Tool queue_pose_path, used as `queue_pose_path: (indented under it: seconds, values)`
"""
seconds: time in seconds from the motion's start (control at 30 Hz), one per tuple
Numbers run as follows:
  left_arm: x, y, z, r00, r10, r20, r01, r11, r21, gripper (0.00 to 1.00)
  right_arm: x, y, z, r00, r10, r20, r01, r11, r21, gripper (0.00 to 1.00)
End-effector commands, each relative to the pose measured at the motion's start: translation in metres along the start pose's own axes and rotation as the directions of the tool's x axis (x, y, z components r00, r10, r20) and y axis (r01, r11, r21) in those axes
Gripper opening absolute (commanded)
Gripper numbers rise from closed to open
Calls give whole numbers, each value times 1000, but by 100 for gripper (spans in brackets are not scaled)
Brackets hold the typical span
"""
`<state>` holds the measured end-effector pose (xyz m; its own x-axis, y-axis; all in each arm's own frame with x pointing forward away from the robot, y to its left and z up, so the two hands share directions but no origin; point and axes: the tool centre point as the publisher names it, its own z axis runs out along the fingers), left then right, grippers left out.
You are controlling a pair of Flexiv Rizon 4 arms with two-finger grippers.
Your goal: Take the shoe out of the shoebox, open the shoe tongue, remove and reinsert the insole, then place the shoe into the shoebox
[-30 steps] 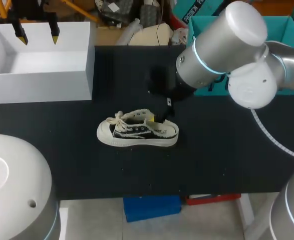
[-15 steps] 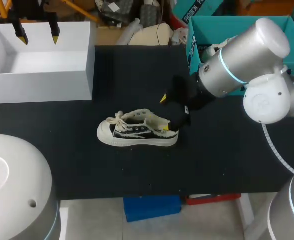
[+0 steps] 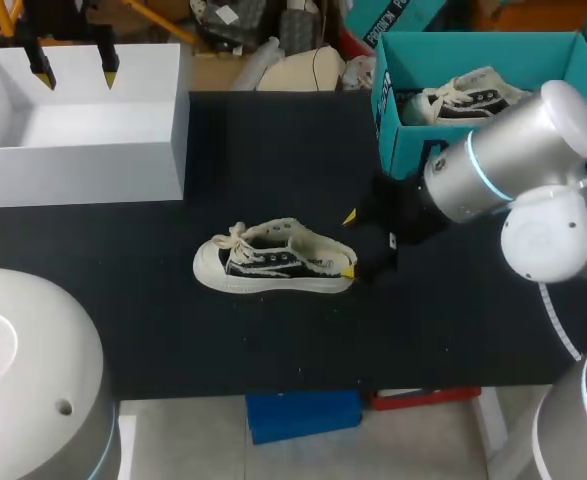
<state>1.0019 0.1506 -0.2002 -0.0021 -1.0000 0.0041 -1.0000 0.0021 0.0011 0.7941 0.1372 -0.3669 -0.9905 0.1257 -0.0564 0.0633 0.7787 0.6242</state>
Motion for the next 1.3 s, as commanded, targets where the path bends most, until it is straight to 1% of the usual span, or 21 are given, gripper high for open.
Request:
queue_pose_path:
  seconds: [0.03,0.13,0.27,0.5,0.67,1.07,1.3]
  values:
    - [0,0,0,1000,0,2,0,1000,-2,100,-1,-10,16,1000,15,0,-15,998,-63,100]
    - [0,0,0,1000,0,2,0,1000,-2,100,-3,-16,22,1000,30,-4,-30,997,-71,100]
    - [0,0,0,1000,0,2,0,1000,-2,100,-4,-20,29,999,42,-7,-43,996,-79,100]
    - [0,0,0,1000,0,2,0,1000,-2,100,-9,-23,39,999,45,-12,-47,993,-107,100]
    - [0,0,0,1000,0,2,0,1000,-2,100,-11,-24,50,999,39,-12,-41,991,-131,100]
    - [0,0,0,1000,0,2,0,1000,-2,100,-21,-22,61,999,33,-2,-33,982,-188,100]
    - [0,0,0,1000,0,2,0,1000,-2,100,-21,-23,70,999,42,-8,-42,976,-215,100]
